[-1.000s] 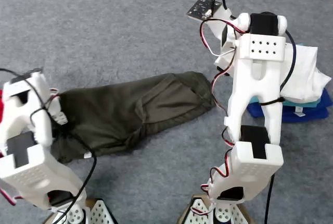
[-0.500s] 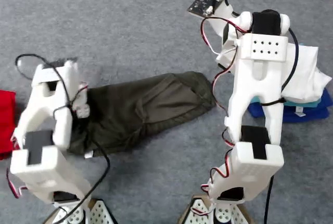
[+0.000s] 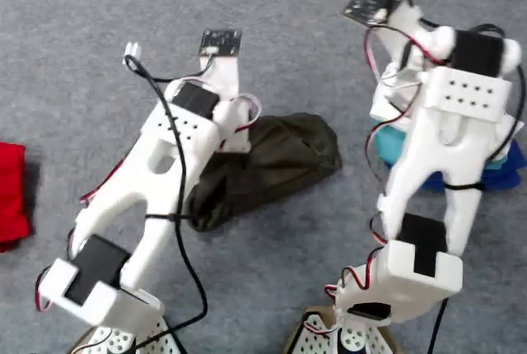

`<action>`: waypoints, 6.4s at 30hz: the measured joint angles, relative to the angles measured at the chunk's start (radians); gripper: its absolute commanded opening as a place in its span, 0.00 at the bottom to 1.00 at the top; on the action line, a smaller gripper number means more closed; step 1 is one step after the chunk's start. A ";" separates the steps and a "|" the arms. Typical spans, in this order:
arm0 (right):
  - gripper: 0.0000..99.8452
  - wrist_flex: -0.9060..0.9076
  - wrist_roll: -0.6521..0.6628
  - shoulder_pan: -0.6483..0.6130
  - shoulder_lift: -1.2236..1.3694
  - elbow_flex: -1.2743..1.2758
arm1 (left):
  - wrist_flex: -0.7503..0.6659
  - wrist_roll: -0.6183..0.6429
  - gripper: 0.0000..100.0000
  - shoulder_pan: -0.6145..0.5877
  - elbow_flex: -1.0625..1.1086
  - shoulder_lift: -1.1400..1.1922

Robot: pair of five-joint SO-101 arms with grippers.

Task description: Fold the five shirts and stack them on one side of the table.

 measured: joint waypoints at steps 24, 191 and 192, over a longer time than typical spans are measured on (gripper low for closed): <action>0.00 -0.018 0.098 0.066 0.000 0.000 | 0.129 0.232 0.26 0.235 -0.821 0.634; 0.00 -0.396 -0.351 -0.287 -0.029 0.824 | -0.562 0.072 0.02 -0.229 0.296 0.242; 0.00 -0.420 -0.351 -0.285 -0.029 0.855 | -0.562 0.080 0.02 -0.236 0.278 0.275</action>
